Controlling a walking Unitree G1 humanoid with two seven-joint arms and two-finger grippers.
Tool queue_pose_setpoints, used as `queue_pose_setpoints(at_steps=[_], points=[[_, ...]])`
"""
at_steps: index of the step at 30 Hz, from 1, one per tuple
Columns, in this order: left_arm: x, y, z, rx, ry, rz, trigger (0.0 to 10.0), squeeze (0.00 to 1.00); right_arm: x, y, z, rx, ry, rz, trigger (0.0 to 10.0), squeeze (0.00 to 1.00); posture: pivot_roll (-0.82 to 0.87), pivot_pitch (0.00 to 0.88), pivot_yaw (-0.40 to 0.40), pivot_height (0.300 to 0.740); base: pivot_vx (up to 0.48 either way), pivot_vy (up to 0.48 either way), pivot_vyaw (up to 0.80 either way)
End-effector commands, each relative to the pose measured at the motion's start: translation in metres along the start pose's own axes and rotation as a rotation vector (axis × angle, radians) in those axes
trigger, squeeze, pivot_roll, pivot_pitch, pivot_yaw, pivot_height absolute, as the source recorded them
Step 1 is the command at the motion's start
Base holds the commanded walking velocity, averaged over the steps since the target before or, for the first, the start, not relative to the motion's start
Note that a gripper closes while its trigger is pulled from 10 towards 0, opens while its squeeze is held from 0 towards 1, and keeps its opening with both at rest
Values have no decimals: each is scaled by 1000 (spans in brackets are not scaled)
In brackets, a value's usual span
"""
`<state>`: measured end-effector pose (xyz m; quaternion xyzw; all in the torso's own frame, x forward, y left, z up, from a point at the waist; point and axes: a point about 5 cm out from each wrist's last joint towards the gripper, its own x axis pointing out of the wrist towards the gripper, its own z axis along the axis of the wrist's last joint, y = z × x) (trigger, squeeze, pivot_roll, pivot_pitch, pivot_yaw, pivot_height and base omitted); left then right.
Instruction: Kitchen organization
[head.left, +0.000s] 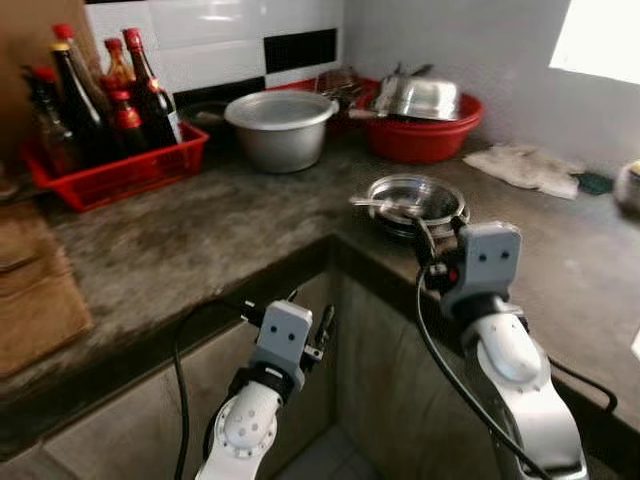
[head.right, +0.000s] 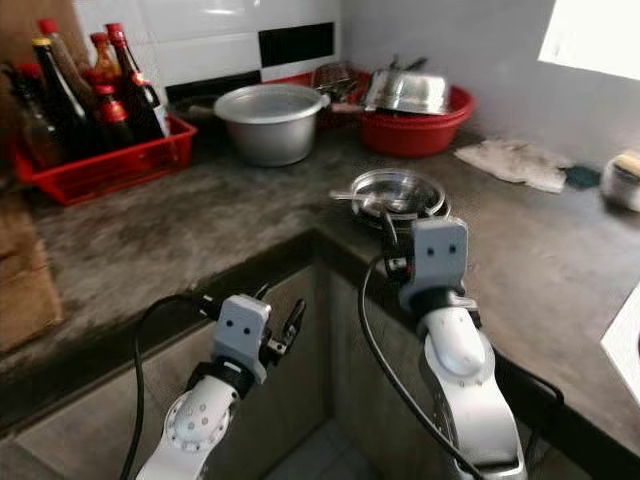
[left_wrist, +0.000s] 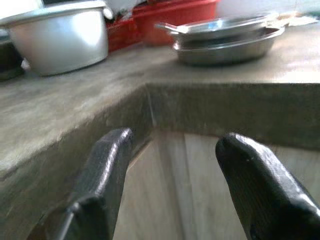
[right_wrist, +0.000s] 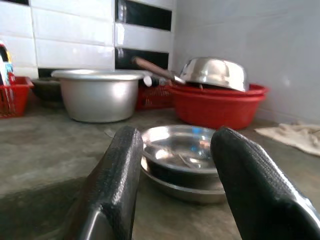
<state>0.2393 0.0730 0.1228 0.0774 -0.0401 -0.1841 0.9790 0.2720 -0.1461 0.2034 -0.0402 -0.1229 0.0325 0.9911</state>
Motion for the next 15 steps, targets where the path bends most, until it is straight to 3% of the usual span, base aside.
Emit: queue_pose_setpoints(at_steps=[1, 9, 15], points=[[0, -2, 4, 10, -10, -8, 10000, 0, 4, -4, 1, 5, -1, -3, 10000, 0, 174, 14, -30, 740, 0, 0, 0], [0, -3, 3, 12, -1, -5, 10000, 0, 28, 6, -2, -115, 34, 124, 10000, 0, 176, 23, -33, 740, 0, 0, 0], [-2, 2, 6, 21, -11, 42, 10000, 0, 57, 20, 0, -222, 16, 237, 10000, 0, 189, 43, -51, 740, 0, 0, 0]])
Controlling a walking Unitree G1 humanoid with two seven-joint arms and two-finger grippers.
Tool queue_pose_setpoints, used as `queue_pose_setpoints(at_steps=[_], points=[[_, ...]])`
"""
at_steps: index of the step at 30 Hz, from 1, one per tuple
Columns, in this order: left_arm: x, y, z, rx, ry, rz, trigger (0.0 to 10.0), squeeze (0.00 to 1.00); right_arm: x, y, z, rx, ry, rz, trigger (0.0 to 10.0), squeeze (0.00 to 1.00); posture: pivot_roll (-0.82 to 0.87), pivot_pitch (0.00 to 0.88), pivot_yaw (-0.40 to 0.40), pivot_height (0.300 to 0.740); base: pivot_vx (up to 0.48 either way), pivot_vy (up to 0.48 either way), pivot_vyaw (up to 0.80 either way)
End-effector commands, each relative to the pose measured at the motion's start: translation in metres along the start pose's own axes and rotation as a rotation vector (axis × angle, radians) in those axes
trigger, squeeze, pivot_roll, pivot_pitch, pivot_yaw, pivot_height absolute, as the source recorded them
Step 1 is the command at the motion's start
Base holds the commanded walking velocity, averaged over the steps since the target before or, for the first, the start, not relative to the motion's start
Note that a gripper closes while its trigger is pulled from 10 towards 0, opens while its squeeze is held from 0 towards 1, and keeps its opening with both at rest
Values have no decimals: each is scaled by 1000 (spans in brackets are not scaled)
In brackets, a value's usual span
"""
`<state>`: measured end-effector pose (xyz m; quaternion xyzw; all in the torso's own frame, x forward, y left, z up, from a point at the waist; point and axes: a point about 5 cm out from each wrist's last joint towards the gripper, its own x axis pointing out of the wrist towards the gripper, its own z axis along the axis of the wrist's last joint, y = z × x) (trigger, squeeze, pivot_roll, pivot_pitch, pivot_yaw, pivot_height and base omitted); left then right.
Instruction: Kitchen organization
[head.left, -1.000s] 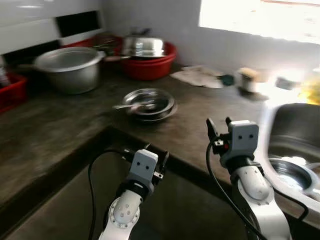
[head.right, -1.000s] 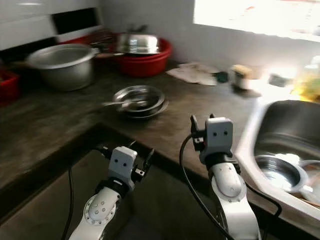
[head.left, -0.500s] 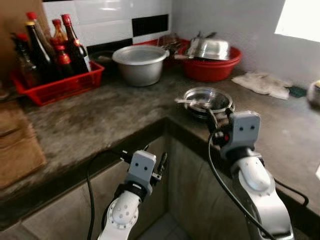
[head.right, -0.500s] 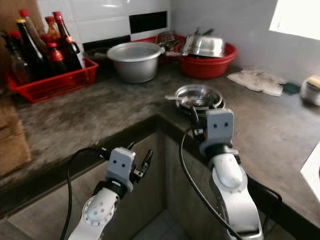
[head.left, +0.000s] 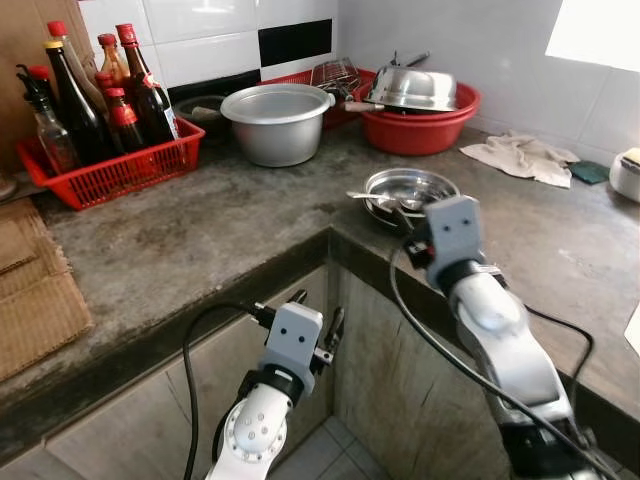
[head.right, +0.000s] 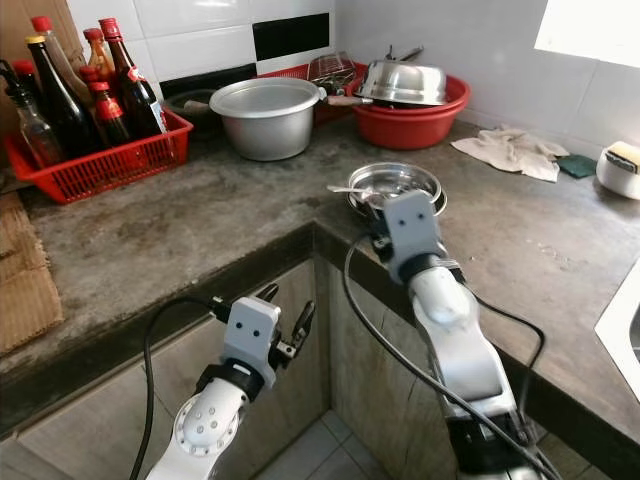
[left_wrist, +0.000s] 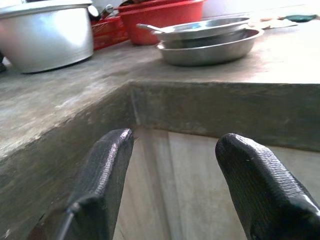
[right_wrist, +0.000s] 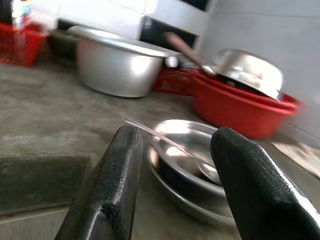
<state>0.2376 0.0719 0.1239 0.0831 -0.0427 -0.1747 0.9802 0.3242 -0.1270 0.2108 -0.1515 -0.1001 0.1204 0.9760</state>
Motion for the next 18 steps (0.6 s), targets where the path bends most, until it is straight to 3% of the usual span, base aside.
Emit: queue_pose_setpoints(at_steps=[1, 2, 3, 4, 6, 7, 8, 9, 18], points=[[-2, 3, 4, 8, -9, 24, 10000, 0, 5, 3, 6, -36, -32, 30, 10000, 0, 190, 47, -52, 740, 0, 0, 0], [-2, 4, 4, 14, -7, 31, 10000, 0, 11, 5, 7, -50, -40, 49, 10000, 898, 191, 51, -54, 740, 0, 0, 0], [-3, 5, 4, 17, -7, 37, 10000, 0, 14, 6, 8, -61, -46, 64, 10000, 898, 192, 52, -54, 740, 0, 0, 0], [-4, 6, 4, 19, -6, 41, 10000, 0, 20, 8, 10, -91, -54, 88, 10000, 1000, 194, 63, -61, 740, 0, 0, 0], [-7, 6, 4, 20, -5, 46, 10000, 0, 27, 10, 13, -137, -64, 113, 10000, 1000, 199, 71, -66, 740, 0, 0, 0], [-9, 6, 4, 15, 1, 53, 10000, 0, 35, 14, 15, -184, -71, 131, 10000, 475, 201, 77, -71, 740, 0, 0, 0], [-10, 6, 4, 11, 4, 55, 10000, 0, 37, 15, 16, -199, -73, 141, 10000, 475, 202, 81, -73, 740, 0, 0, 0], [-11, 5, 5, 9, 5, 57, 10000, 0, 42, 19, 16, -236, -77, 161, 10000, 0, 206, 91, -81, 740, 0, 0, 0], [-18, 0, 17, -18, -24, 57, 10000, 0, 69, 37, 19, -366, -90, 238, 10000, 0, 217, 126, -101, 740, 0, 0, 0]])
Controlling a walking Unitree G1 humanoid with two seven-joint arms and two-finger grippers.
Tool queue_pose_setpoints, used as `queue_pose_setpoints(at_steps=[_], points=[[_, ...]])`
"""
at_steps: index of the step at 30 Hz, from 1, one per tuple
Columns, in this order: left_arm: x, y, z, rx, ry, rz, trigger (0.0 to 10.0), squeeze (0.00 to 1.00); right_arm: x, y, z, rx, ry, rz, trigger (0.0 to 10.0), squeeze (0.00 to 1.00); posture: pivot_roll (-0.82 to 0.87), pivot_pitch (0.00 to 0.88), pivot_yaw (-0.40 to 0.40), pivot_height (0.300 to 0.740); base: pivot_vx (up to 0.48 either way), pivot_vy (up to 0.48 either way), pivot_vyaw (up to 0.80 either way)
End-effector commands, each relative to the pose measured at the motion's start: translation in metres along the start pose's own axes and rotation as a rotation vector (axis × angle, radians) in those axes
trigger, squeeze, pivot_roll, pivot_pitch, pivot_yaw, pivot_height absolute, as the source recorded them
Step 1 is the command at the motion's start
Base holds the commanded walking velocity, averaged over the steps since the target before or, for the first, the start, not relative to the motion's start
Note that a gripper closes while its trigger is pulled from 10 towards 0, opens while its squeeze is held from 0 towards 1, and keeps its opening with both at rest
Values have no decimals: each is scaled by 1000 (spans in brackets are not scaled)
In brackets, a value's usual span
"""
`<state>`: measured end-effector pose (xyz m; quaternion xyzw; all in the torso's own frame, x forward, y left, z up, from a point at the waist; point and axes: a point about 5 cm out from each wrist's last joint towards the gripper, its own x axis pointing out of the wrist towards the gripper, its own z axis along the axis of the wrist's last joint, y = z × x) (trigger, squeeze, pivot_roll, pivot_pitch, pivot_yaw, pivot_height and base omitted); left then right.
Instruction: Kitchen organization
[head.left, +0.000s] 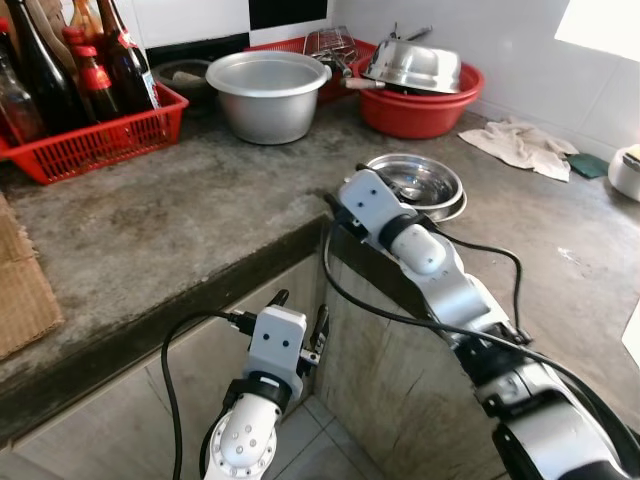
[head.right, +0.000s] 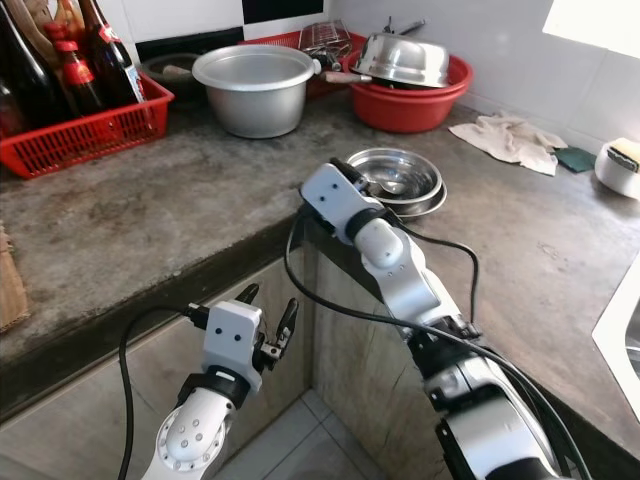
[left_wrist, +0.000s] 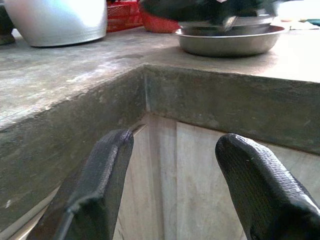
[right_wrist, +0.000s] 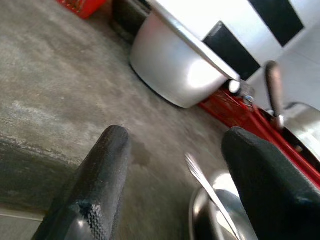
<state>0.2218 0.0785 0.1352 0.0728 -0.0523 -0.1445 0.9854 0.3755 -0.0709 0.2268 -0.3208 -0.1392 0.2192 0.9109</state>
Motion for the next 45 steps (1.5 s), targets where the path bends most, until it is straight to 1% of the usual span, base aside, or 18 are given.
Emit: queue_pose_setpoints(at_steps=[1, 2, 3, 5, 6, 8, 13, 14, 16, 22, 23, 24, 25, 33, 39, 45], points=[[-1, -4, 6, -10, -11, -9, 10000, 0, 5, -1, 1, -42, -5, -1, 10000, 0, 215, 133, -102, 740, 0, 0, 0], [-2, -4, 7, -16, -14, -10, 10000, 0, 6, -1, 0, -56, -3, -5, 10000, 0, 215, 133, -102, 740, 0, 0, 0], [-1, -7, 10, -25, -23, -18, 10000, 0, 11, -2, 0, -102, 17, -11, 10000, 0, 213, 146, -104, 740, 0, 0, 0], [-1, -9, 13, -30, -27, -23, 10000, 0, 16, -3, -1, -137, 25, -20, 10000, 0, 215, 152, -109, 740, 0, 0, 0], [-1, -9, 13, -30, -27, -23, 10000, 0, 16, -3, -1, -137, 25, -20, 10000, 0, 215, 152, -109, 740, 0, 0, 0], [-2, -11, 16, -38, -29, -27, 10000, 0, 22, -7, -1, -187, 44, -42, 10000, 0, 216, 164, -114, 740, 0, 0, 0], [-4, -11, 17, -44, -26, -24, 10000, 0, 26, -12, -2, -222, 60, -75, 10000, 0, 220, 174, -119, 740, 0, 0, 0], [-5, -11, 17, -45, -19, -22, 10000, 0, 29, -16, -2, -246, 73, -97, 10000, 0, 220, 176, -122, 740, 0, 0, 0], [-6, -10, 16, -45, -11, -18, 10000, 0, 31, -19, -3, -265, 86, -114, 10000, 0, 222, 176, -124, 740, 0, 0, 0], [-7, -11, 16, -44, -7, -17, 10000, 0, 34, -24, 1, -264, 82, -145, 10000, 0, 223, 179, -125, 740, 0, 0, 0], [-7, -11, 16, -44, -6, -17, 10000, 0, 34, -25, 1, -260, 81, -148, 2902, 0, 221, 178, -127, 740, 0, 0, 0], [-7, -11, 16, -44, -6, -17, 10000, 0, 34, -25, 2, -256, 81, -150, 2902, 0, 221, 178, -127, 740, 0, 0, 0], [-7, -11, 16, -44, -4, -16, 10000, 0, 35, -25, 3, -247, 74, -156, 0, 0, 222, 178, -129, 740, 0, 0, 0], [-7, -10, 15, -42, 1, -16, 10000, 0, 38, -24, 6, -232, 61, -165, 0, 0, 222, 175, -123, 740, 0, 0, 0], [-6, -9, 14, -39, 4, -19, 10000, 0, 38, -29, 8, -219, 57, -187, 0, 0, 220, 172, -119, 740, 0, 0, 0], [-5, -9, 14, -38, 4, -19, 10000, 0, 38, -32, 8, -226, 59, -203, 0, 0, 220, 168, -116, 740, 0, 0, 0]])
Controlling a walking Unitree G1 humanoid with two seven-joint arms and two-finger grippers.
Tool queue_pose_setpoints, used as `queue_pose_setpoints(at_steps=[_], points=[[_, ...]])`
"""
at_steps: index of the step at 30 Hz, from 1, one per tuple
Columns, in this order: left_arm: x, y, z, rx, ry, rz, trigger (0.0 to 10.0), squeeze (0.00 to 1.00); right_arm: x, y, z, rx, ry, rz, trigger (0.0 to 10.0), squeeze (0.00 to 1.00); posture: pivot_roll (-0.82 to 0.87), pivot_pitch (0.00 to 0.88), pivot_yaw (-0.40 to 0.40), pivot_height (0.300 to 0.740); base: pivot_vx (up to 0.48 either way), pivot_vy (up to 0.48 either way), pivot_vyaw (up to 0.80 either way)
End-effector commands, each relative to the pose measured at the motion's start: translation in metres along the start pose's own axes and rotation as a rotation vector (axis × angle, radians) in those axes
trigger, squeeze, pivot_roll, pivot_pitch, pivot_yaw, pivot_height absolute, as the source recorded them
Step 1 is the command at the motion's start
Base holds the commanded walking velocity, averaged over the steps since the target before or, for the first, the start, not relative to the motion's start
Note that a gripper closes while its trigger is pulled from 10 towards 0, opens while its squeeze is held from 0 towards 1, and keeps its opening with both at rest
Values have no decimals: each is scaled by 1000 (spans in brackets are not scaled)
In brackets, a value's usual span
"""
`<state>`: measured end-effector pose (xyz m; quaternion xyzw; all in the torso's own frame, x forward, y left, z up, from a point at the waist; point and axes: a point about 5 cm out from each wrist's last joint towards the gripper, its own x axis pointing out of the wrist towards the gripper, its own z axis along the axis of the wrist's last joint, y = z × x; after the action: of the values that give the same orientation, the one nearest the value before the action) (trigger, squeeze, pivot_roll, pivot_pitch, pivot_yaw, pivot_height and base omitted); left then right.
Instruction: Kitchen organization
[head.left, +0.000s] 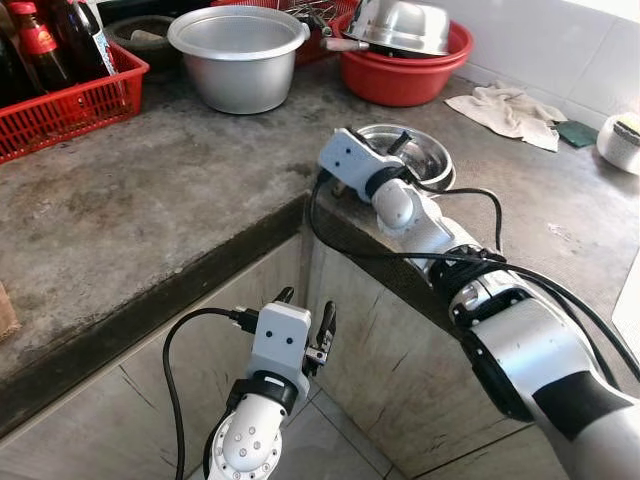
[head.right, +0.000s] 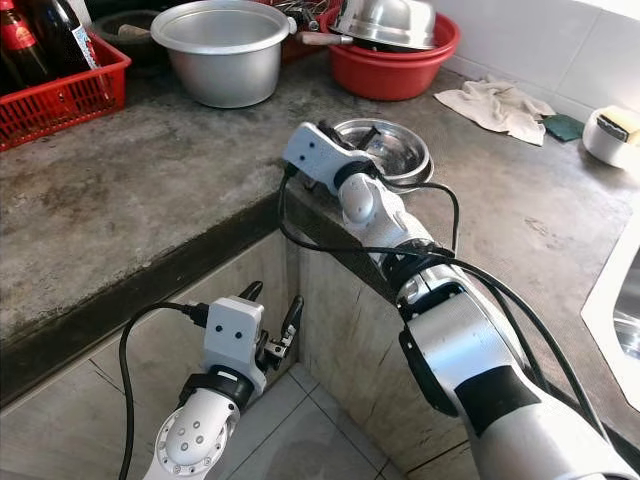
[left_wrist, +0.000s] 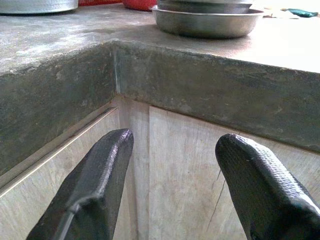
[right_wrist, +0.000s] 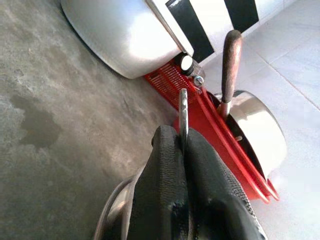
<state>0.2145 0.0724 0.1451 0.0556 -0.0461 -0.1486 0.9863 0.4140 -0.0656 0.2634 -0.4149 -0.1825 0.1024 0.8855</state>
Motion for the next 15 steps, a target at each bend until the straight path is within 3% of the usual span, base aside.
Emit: queue_pose_setpoints(at_steps=[1, 7, 11, 15], points=[[0, -3, 2, -1, -3, -12, 10000, 0, -2, 1, -7, 12, 30, 3, 0, 0, 220, 168, -116, 740, 0, 0, 0], [1, -2, 1, 2, -3, -11, 10000, 0, -3, -8, -7, 44, -3, -66, 0, 0, 223, 157, -115, 740, 0, 0, 0], [4, 1, 0, 10, -4, -4, 10000, 0, -12, -42, 4, 180, -166, -312, 0, 0, 221, 140, -107, 740, 0, 0, 0], [7, 1, -2, 11, -5, -11, 10000, 0, -25, -52, 10, 309, -245, -391, 0, 0, 210, 125, -95, 740, 0, 0, 0]])
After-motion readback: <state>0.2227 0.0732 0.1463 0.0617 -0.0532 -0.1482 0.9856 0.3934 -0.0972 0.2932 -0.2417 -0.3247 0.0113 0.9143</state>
